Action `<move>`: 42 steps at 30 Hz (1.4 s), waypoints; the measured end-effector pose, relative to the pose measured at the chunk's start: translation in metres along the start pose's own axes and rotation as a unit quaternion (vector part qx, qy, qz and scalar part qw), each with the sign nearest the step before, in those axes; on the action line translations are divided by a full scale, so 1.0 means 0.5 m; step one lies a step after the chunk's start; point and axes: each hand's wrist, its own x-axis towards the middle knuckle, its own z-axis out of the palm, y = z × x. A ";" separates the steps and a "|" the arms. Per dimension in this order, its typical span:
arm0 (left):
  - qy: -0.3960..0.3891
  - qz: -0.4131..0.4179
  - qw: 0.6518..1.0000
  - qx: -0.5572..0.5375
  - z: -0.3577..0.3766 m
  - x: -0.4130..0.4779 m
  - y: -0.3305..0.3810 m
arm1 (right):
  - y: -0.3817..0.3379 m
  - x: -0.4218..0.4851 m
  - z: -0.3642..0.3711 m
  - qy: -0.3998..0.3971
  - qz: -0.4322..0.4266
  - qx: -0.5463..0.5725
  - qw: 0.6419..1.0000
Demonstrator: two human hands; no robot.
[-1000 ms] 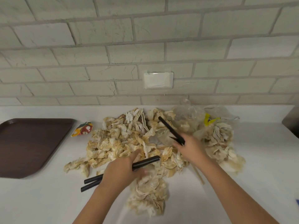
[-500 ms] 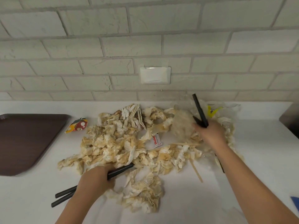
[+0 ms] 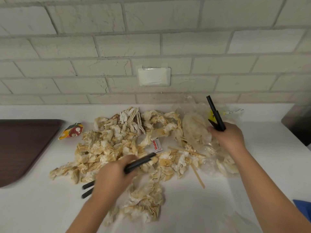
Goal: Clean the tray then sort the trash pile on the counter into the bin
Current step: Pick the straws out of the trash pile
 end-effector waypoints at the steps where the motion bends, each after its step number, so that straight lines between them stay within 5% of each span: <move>1: -0.023 0.036 0.999 0.021 0.017 0.016 0.038 | -0.001 -0.002 0.002 0.001 -0.010 -0.020 1.000; 7: -0.172 0.122 0.958 0.194 0.148 0.100 0.182 | -0.002 -0.008 0.002 -0.021 -0.021 -0.058 0.998; 15: -0.279 0.172 0.939 0.106 0.137 0.056 0.149 | 0.040 -0.012 -0.018 0.003 -0.008 -0.010 1.000; 21: -0.091 0.092 0.988 0.085 0.120 0.155 0.151 | 0.036 -0.021 -0.011 0.002 -0.015 0.028 1.000; 25: -0.185 0.047 0.966 0.172 0.161 0.235 0.152 | 0.025 -0.045 -0.004 -0.016 -0.008 0.046 0.999; 31: -0.232 0.045 0.964 0.125 0.181 0.261 0.132 | 0.026 -0.095 0.005 -0.010 -0.011 0.088 0.996; 37: -0.076 0.009 0.997 -0.003 0.128 0.224 0.107 | 0.026 -0.144 0.008 0.057 -0.018 0.118 0.991; 42: 0.085 0.038 0.983 -0.156 0.053 0.186 0.097 | -0.004 -0.177 -0.011 0.059 0.004 0.159 0.985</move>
